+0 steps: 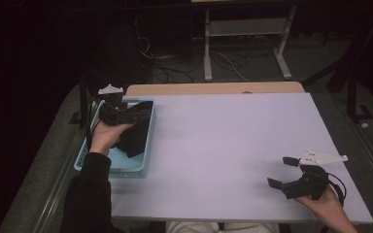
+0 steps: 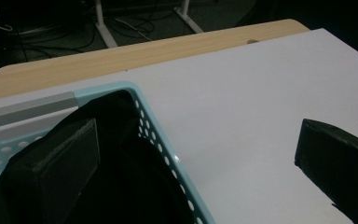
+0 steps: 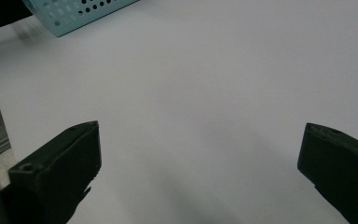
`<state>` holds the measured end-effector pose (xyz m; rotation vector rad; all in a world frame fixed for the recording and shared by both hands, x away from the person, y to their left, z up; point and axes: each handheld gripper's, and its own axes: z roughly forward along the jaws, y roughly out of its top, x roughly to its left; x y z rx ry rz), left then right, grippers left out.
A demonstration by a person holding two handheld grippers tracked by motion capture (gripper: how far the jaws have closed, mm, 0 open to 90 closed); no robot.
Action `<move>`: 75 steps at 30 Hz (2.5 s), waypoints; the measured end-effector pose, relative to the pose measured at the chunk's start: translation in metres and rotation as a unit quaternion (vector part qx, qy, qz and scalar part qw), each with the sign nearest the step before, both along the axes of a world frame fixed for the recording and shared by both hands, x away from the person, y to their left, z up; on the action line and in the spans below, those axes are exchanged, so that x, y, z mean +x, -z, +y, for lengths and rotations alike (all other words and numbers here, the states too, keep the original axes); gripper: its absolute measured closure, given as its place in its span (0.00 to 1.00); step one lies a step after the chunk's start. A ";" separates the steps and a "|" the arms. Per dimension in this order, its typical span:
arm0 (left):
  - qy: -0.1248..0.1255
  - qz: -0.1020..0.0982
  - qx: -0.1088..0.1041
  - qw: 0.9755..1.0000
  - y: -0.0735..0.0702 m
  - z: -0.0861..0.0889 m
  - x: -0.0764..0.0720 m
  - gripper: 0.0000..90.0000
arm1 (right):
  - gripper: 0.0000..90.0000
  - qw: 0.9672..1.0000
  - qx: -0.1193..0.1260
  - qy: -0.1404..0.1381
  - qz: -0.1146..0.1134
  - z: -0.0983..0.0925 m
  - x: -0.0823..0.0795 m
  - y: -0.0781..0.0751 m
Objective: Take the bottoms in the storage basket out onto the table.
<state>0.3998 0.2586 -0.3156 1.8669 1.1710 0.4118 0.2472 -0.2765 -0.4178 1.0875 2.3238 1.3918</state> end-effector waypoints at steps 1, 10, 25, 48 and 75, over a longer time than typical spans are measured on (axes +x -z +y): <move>-0.003 0.002 -0.001 1.000 0.001 0.001 0.001 0.00 | 0.00 1.000 0.000 0.000 0.000 0.000 0.000 0.000; -0.011 0.016 -0.003 1.000 0.007 0.006 0.008 0.00 | 0.00 1.000 0.000 -0.001 0.001 0.000 0.000 0.000; -0.056 0.039 0.003 0.998 0.018 0.023 0.021 0.00 | 0.00 1.000 -0.001 -0.002 0.002 0.000 0.000 0.001; -0.086 0.061 0.003 0.994 0.043 0.043 0.044 0.00 | 0.00 1.000 -0.002 -0.004 0.005 0.002 0.001 0.002; -0.082 0.121 0.029 0.989 0.087 0.030 0.054 0.00 | 0.00 1.000 -0.009 -0.011 0.007 0.004 0.003 0.004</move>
